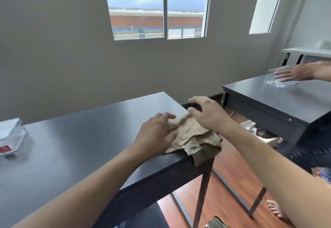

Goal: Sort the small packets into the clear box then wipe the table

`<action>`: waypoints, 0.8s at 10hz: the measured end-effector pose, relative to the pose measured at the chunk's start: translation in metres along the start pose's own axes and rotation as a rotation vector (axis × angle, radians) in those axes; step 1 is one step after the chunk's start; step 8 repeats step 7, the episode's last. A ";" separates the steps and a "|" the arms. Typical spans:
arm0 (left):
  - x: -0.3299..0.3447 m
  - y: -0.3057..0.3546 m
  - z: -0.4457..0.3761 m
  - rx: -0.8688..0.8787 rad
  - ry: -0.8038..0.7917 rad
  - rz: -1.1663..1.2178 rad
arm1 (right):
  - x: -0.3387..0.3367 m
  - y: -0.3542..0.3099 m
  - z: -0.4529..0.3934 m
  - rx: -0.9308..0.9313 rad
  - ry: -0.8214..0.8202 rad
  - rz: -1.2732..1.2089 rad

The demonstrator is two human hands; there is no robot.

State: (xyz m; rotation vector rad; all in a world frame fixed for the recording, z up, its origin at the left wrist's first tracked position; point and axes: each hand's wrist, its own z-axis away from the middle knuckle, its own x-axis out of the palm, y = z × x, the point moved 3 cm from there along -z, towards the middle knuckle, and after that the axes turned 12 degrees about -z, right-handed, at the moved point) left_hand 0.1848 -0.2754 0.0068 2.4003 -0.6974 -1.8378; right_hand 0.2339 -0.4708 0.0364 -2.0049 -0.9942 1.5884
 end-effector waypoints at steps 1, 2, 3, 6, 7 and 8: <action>0.017 -0.001 0.003 0.081 -0.074 -0.173 | 0.041 0.029 0.008 0.027 -0.141 0.114; 0.022 -0.005 0.004 0.080 -0.075 -0.211 | 0.055 0.041 0.012 -0.024 -0.129 0.190; 0.023 -0.010 0.005 0.079 -0.083 -0.197 | 0.054 0.044 0.010 -0.041 -0.139 0.190; 0.007 -0.033 0.033 0.136 -0.023 -0.054 | 0.052 0.035 0.014 -0.038 -0.108 0.216; -0.012 -0.055 0.050 0.096 0.019 -0.003 | 0.049 0.013 0.015 -0.093 -0.027 0.201; -0.012 -0.055 0.050 0.096 0.019 -0.003 | 0.049 0.013 0.015 -0.093 -0.027 0.201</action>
